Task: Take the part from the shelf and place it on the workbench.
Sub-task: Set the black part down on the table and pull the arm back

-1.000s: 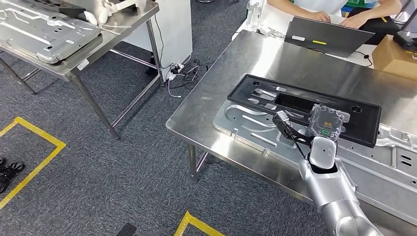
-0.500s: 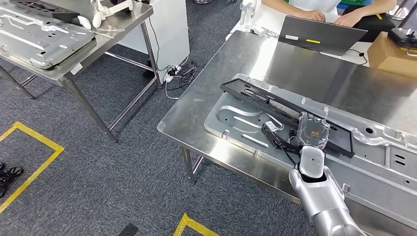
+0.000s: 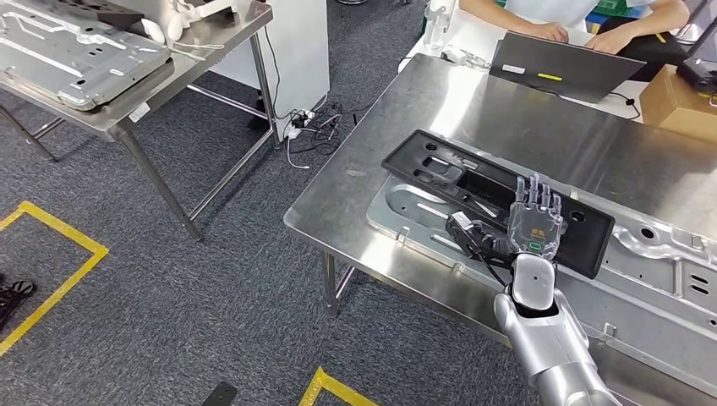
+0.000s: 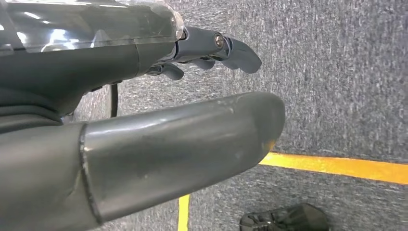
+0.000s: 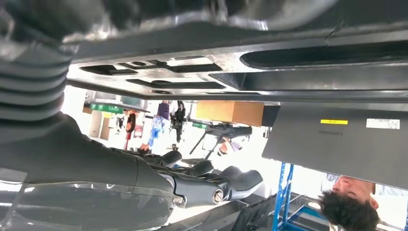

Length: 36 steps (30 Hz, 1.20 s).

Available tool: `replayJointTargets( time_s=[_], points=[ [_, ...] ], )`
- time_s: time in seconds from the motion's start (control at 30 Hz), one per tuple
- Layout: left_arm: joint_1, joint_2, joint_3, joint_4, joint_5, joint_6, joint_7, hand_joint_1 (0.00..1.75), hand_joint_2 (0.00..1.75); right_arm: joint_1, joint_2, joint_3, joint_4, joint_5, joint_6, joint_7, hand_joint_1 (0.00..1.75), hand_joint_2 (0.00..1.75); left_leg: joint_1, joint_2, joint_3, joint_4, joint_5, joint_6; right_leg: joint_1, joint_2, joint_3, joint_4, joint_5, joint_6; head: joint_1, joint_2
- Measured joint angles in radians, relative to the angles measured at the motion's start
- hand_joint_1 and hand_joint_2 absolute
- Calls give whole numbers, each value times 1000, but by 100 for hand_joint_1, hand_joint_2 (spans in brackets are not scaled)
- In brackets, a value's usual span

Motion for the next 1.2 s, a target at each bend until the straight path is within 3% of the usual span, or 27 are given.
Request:
replayJointTargets(
  time_s=[0.03,0.13,0.2,0.3,0.33,0.37,0.4,0.5,0.53,0.67,0.73,0.8,0.83,0.87,0.9,0.97,1.03,1.07,1.17,1.2],
  points=[
    [0,-1,0,0,2,-3,0,0,0,1,0,-2,0,0,-1,0,0,0,-1,0,-1,1,-1,-4,3,0,16,-36,10,-5,0,0],
    [2,-1,0,1,4,-8,-1,0,0,3,0,-9,0,0,-3,0,0,0,-1,0,-3,2,-1,-19,6,1,20,-53,14,-17,0,0],
    [2,0,0,2,4,-9,-6,0,0,2,2,-12,0,1,-5,0,0,0,-2,1,-14,32,-30,-29,0,-2,24,-63,23,-29,-1,0],
    [2,0,0,3,5,-13,-14,0,0,6,6,-15,0,0,-12,-4,0,0,1,2,-80,206,-136,-39,-3,-9,19,-68,30,-37,-1,0],
    [3,0,0,4,5,-13,-15,0,0,9,8,-17,0,0,-15,-6,0,0,3,2,-99,260,-158,-41,-3,-10,15,-66,32,-37,-1,0],
    [5,0,0,5,5,-13,-15,0,0,14,9,-17,0,0,-18,-8,0,0,4,3,-103,282,-163,-43,-3,-10,11,-62,33,-36,-1,0],
    [5,0,0,5,5,-13,-15,0,0,18,11,-18,0,0,-21,-10,0,0,4,3,-86,262,-148,-44,-4,-10,6,-58,34,-35,-2,0],
    [4,1,0,5,8,-13,-15,0,0,30,16,-19,-3,1,-34,-16,0,0,6,2,25,68,-73,-42,-5,-9,-9,-41,38,-27,-1,0],
    [4,1,0,5,10,-13,-15,0,0,33,18,-19,-4,1,-40,-17,0,0,5,0,45,28,-62,-39,-4,-8,-14,-37,41,-21,-1,0],
    [7,0,0,6,14,-14,-15,0,0,55,25,-20,-10,2,-59,-25,0,0,1,1,40,8,-37,-11,-3,-5,-24,-38,51,7,1,0],
    [6,0,1,6,15,-14,-15,0,0,70,26,-20,-12,2,-67,-26,0,0,3,4,23,2,-17,7,-6,-4,-46,12,-5,15,1,0],
    [7,0,1,6,16,-14,-15,0,0,81,27,-20,-17,4,-75,-23,0,0,1,5,2,3,0,14,-7,-4,-85,135,-99,19,2,0],
    [8,0,1,6,16,-14,-15,0,0,86,27,-19,-19,4,-77,-21,0,0,-2,5,-10,3,9,15,-6,-4,-100,197,-132,19,2,0],
    [9,0,1,6,16,-14,-15,0,0,92,28,-19,-20,4,-78,-19,0,0,-5,5,-22,4,17,15,-5,-4,-101,234,-146,18,2,0],
    [9,0,1,6,16,-14,-15,0,0,97,29,-19,-20,5,-78,-18,0,0,-7,5,-32,4,25,15,-4,-4,-83,235,-139,15,2,0],
    [9,0,1,6,16,-14,-15,0,0,100,30,-18,-24,5,-79,-17,0,0,-11,5,-47,5,38,13,2,-4,8,127,-93,1,2,0],
    [9,-3,1,6,16,-14,-15,0,0,98,32,-18,-33,5,-81,-16,0,0,-14,5,-56,4,52,7,12,-5,103,-14,-73,-17,1,0],
    [8,-4,1,6,16,-14,-15,0,0,96,32,-17,-37,5,-83,-15,0,0,-13,6,-58,2,60,2,16,-6,127,-55,-71,-23,1,0],
    [9,-6,1,7,16,-13,-14,0,0,103,38,-15,-54,5,-104,-13,0,0,-9,5,-62,-5,79,-17,20,-8,125,-83,-50,-33,1,0],
    [10,-6,1,7,18,-11,-14,0,0,111,46,-13,-68,5,-116,-15,0,0,-9,5,-69,4,64,-22,16,-9,119,-92,-36,-40,1,0]
  ],
)
